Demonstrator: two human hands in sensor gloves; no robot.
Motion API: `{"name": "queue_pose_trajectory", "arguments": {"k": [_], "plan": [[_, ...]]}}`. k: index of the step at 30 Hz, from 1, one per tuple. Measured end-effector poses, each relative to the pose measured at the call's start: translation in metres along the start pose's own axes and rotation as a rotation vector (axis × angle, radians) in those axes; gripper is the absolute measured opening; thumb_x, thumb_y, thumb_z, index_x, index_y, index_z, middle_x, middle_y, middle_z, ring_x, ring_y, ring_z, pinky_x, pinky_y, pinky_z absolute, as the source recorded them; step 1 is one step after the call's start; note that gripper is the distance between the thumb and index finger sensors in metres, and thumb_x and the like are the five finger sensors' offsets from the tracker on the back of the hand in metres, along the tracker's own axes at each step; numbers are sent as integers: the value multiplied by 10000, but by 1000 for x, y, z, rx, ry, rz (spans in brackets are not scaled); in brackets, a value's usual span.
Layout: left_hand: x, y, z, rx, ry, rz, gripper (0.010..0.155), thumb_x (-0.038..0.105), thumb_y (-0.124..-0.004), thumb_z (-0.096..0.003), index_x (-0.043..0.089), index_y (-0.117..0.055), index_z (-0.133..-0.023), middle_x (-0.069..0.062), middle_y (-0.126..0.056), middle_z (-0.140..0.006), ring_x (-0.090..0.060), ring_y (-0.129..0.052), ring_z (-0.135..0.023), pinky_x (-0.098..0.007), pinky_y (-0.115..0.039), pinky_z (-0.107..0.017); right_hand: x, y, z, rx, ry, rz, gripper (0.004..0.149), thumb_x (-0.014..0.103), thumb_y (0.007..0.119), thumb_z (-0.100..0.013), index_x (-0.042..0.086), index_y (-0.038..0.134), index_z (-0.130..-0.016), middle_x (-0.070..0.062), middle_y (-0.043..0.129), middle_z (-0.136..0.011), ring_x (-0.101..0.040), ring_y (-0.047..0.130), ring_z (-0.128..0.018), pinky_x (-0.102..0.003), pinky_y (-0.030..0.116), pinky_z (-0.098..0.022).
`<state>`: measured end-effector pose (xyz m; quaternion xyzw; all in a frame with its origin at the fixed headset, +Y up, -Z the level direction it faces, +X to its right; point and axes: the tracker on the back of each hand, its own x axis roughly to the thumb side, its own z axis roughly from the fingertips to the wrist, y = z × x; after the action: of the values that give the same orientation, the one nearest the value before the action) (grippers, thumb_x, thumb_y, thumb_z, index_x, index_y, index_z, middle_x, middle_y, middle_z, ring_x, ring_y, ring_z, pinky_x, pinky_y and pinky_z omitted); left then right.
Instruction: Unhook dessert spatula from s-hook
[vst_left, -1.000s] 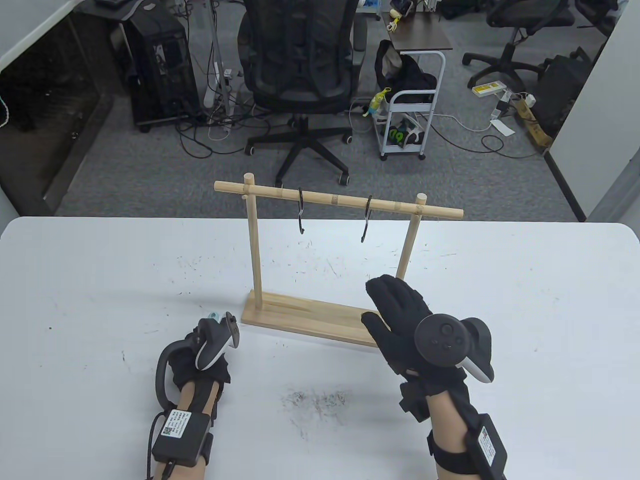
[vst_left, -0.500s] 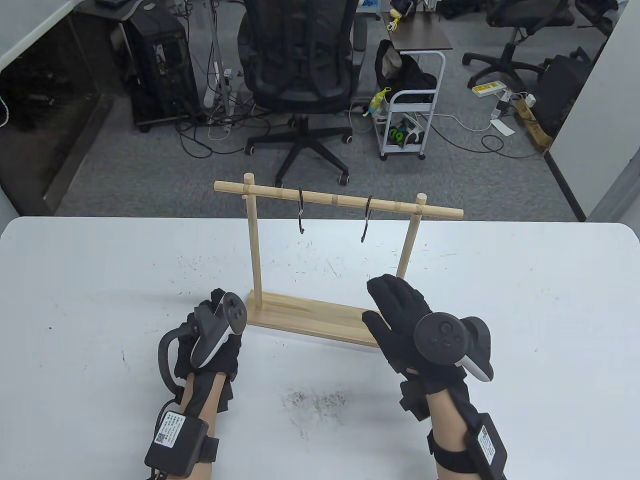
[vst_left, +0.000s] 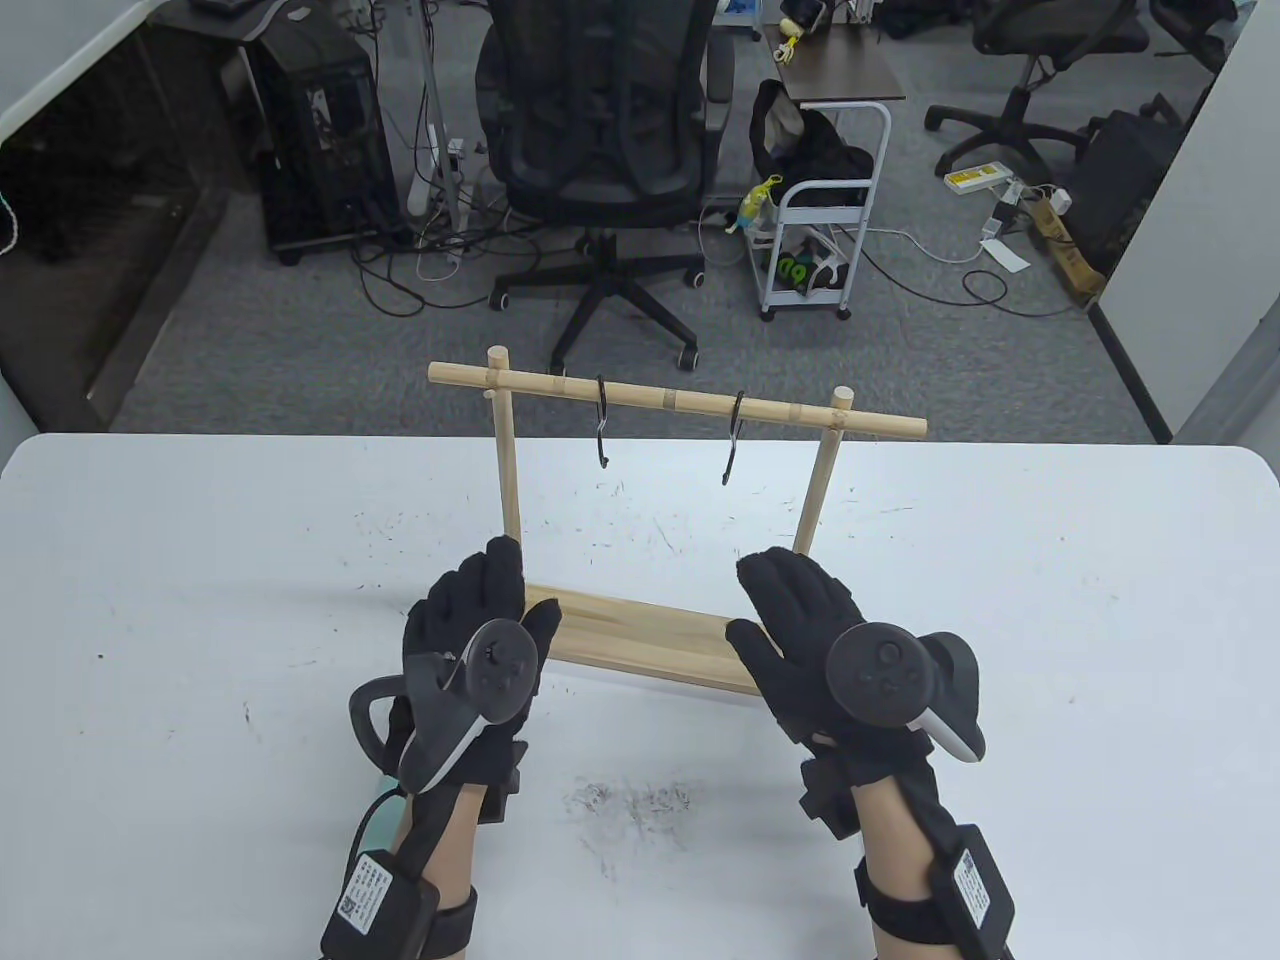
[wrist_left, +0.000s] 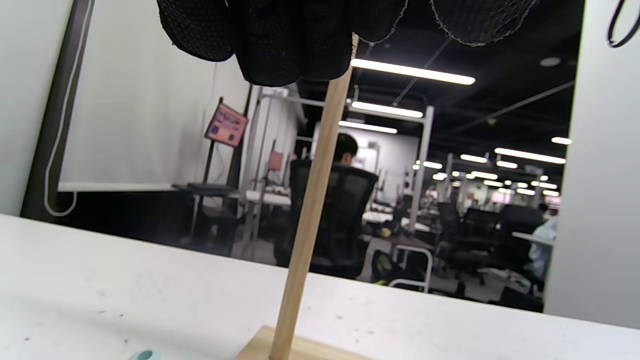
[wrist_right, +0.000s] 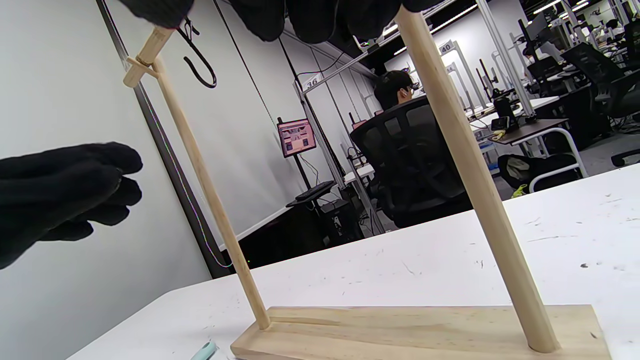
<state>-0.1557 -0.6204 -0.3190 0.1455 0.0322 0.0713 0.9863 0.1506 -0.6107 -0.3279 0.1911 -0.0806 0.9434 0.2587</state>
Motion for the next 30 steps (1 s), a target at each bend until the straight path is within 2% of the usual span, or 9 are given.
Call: {"name": "queue_pose_trajectory", "arguments": {"k": [4,9,18,30], "plan": [[7,3,5,22,-108,8,735,660,-631,-574,349,-470,-1220,8,-669,-1237,-303,-684,-1145,-578,-595,-847,0,1,-1,-9,11,28,662,548,696,-517,208,640,-1083,-123,628,-1140,-449,642,-1019,-605,532,-728],[8,-1,5,55,-183,15,736,671,-623,-573,365,-464,-1223,16,-619,-1272,-315,-601,-1191,-609,-532,-865,-2,4,-2,-23,28,63,667,547,697,-516,208,628,-1087,-120,615,-1146,-449,633,-1023,-608,526,-730],[6,-9,1,-2,-212,-19,748,687,-609,-573,379,-439,-1233,0,-541,-1312,-338,-513,-1226,-627,-444,-877,0,7,-1,-41,49,116,688,549,696,-516,215,579,-1105,-117,543,-1175,-455,577,-1047,-617,496,-738],[5,-8,0,-2,-208,-18,751,688,-610,-571,378,-442,-1233,-4,-547,-1311,-341,-519,-1224,-634,-445,-873,3,9,-1,-30,24,132,691,554,693,-517,214,576,-1108,-121,543,-1176,-456,577,-1049,-620,497,-737]]}}
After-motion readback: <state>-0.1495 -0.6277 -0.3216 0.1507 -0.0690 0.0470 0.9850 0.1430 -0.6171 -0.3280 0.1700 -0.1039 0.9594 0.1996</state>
